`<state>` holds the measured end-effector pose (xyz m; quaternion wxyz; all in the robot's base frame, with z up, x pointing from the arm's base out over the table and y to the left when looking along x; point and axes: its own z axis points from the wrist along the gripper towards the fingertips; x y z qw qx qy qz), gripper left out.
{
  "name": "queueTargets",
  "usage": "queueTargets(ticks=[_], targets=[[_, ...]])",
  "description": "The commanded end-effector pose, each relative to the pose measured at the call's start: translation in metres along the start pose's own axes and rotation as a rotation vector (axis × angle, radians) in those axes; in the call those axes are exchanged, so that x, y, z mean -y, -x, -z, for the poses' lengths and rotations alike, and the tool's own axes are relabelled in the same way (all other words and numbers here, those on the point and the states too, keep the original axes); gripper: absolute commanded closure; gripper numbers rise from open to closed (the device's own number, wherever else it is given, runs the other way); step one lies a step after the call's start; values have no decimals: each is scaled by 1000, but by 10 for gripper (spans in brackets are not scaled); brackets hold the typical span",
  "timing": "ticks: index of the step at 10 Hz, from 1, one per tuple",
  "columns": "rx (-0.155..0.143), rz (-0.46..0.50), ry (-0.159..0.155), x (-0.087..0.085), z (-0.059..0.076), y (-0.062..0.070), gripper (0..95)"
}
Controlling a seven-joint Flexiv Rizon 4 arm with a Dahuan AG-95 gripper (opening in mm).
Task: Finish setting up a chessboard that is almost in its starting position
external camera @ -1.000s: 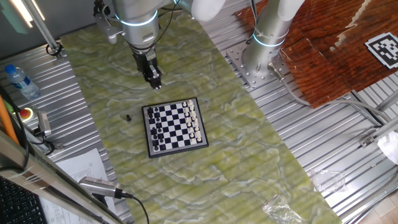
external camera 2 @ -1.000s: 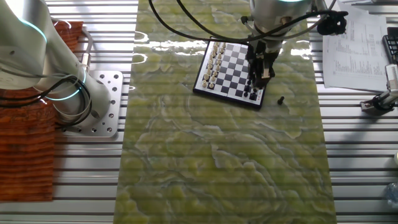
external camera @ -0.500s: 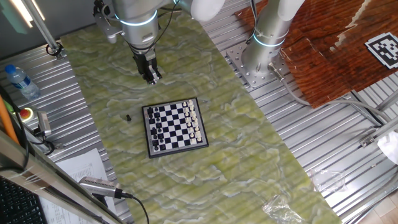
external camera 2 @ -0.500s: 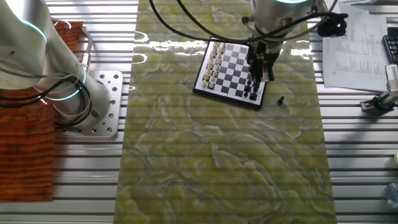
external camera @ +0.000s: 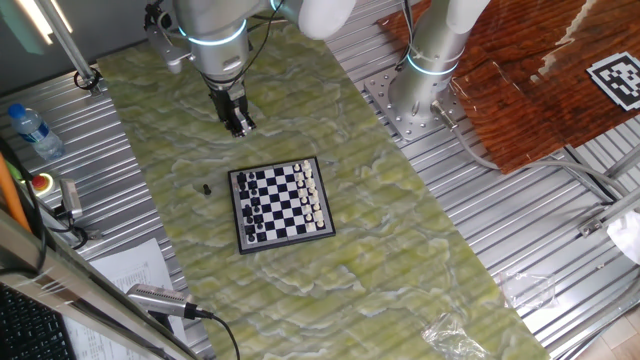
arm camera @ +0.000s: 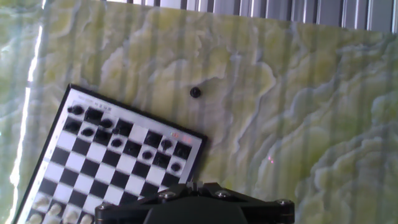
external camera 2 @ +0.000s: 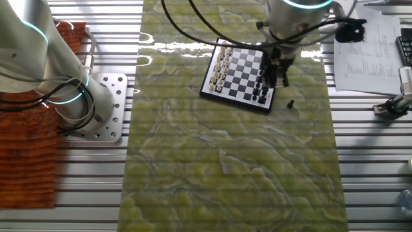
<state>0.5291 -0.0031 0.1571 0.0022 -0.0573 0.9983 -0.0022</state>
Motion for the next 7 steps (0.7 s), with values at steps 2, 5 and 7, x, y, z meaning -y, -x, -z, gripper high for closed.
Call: queueTargets(ticks=[2, 5, 7], targets=[[-6, -8, 2, 1, -7, 26, 950], [18, 30, 4, 4, -26, 47, 950], [7, 82, 15, 8, -38, 51, 950]])
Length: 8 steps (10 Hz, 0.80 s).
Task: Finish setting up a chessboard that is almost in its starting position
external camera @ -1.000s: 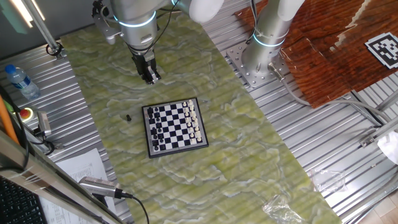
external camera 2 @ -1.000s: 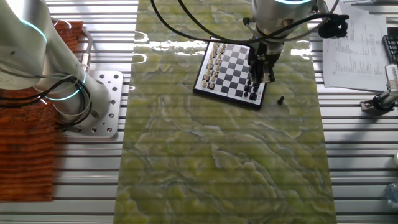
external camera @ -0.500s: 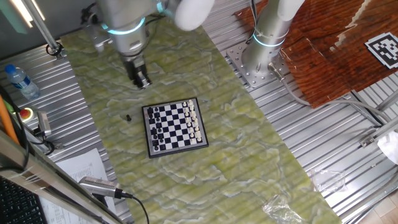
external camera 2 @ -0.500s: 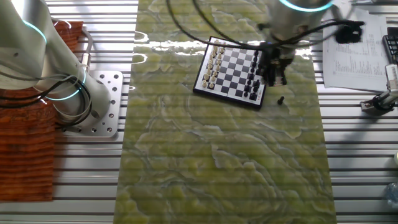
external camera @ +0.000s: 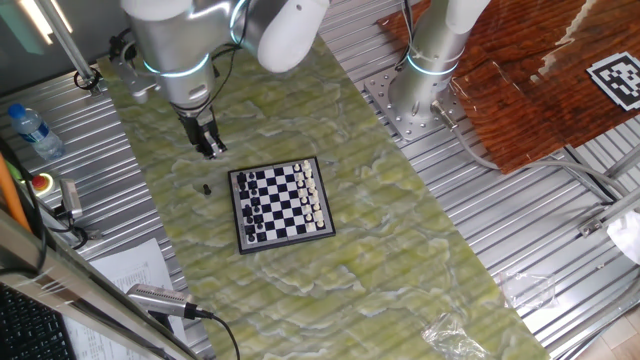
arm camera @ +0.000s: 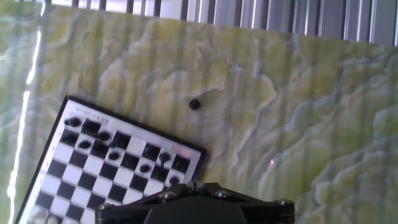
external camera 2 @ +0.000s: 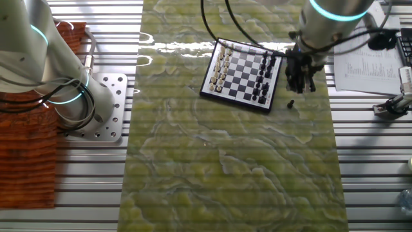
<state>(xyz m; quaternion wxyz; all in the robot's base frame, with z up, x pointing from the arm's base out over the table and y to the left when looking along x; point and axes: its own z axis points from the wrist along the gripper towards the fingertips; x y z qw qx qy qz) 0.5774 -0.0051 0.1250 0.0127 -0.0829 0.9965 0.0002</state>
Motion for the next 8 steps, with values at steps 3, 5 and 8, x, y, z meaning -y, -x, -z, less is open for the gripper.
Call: queueTargets(ticks=[3, 5, 8], targets=[[-11, 64, 6, 2, -12, 15, 950], [-13, 83, 8, 8, -16, 27, 950], [-20, 72, 6, 6, -23, 44, 950]])
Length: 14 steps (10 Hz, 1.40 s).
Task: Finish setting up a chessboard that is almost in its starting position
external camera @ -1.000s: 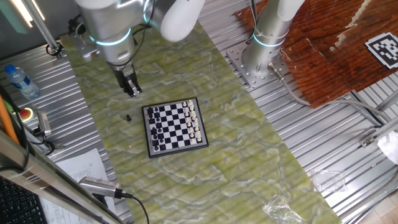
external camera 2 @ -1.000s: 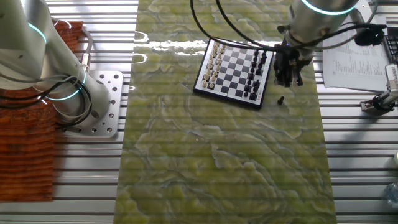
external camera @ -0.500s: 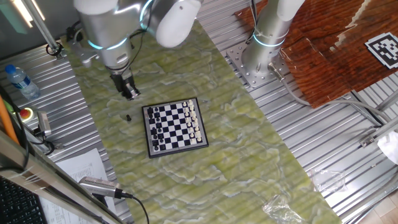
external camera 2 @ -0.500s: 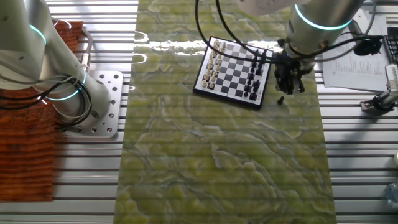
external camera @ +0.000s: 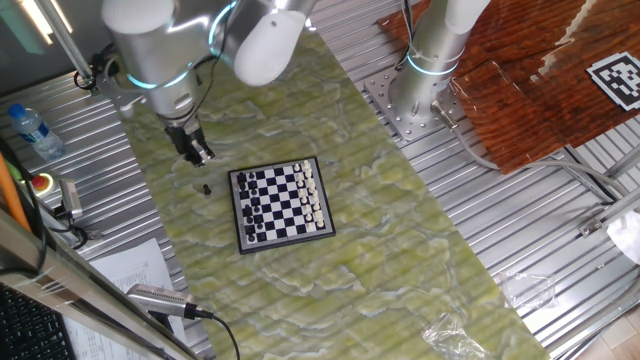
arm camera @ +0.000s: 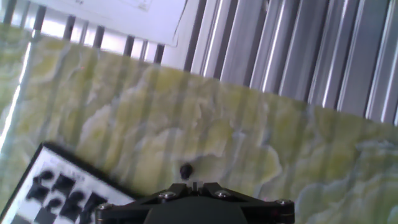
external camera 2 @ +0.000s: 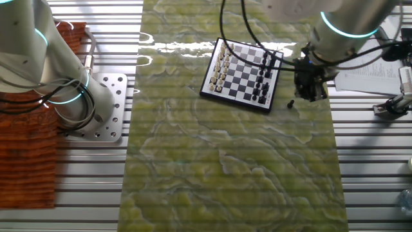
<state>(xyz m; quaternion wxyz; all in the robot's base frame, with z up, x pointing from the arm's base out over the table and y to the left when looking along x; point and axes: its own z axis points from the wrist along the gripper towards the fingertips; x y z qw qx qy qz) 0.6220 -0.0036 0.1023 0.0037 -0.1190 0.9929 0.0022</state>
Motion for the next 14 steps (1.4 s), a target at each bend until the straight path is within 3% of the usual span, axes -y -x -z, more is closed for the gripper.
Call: queueTargets(ticks=[1, 6, 9, 11, 14], targets=[[-1, -1, 1, 0, 0, 0, 950], [-16, -66, -17, 0, 1, 0, 950], [4, -69, -4, 4, -15, 4, 950], [4, -33, -1, 4, -20, 3, 570], [-4, -64, -5, -4, -33, 4, 570]])
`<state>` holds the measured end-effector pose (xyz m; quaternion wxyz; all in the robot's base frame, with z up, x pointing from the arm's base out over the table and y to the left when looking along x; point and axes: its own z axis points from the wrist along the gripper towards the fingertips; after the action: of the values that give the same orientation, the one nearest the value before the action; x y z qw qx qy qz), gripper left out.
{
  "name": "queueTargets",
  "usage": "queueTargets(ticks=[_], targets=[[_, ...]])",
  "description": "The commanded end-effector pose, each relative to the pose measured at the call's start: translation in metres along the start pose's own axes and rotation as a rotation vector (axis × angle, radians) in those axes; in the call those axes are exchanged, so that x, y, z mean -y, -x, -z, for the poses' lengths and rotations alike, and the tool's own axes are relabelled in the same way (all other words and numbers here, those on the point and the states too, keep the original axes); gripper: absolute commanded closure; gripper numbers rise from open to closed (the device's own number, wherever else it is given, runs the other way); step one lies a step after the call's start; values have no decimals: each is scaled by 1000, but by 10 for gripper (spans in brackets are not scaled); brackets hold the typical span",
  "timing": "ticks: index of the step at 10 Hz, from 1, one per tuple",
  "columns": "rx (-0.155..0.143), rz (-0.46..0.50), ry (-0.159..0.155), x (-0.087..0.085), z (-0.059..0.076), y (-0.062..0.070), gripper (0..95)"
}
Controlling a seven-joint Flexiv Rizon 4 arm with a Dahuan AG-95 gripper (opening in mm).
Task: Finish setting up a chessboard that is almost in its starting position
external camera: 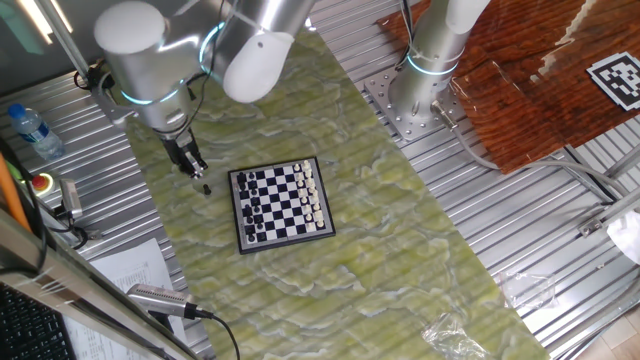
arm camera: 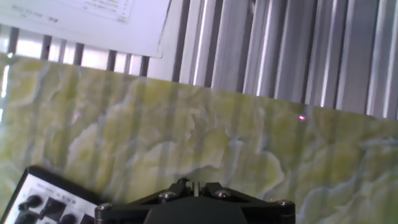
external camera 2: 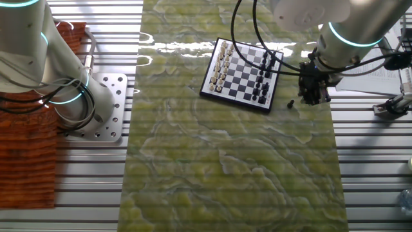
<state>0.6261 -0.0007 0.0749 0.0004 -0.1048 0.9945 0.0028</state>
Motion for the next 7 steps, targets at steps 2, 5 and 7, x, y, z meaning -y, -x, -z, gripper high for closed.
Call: queueTargets(ticks=[2, 5, 7], targets=[[2, -31, -9, -2, -12, -3, 760], [-5, -36, -6, -1, -17, -5, 760], [-5, -33, 2, 0, -23, -7, 760]])
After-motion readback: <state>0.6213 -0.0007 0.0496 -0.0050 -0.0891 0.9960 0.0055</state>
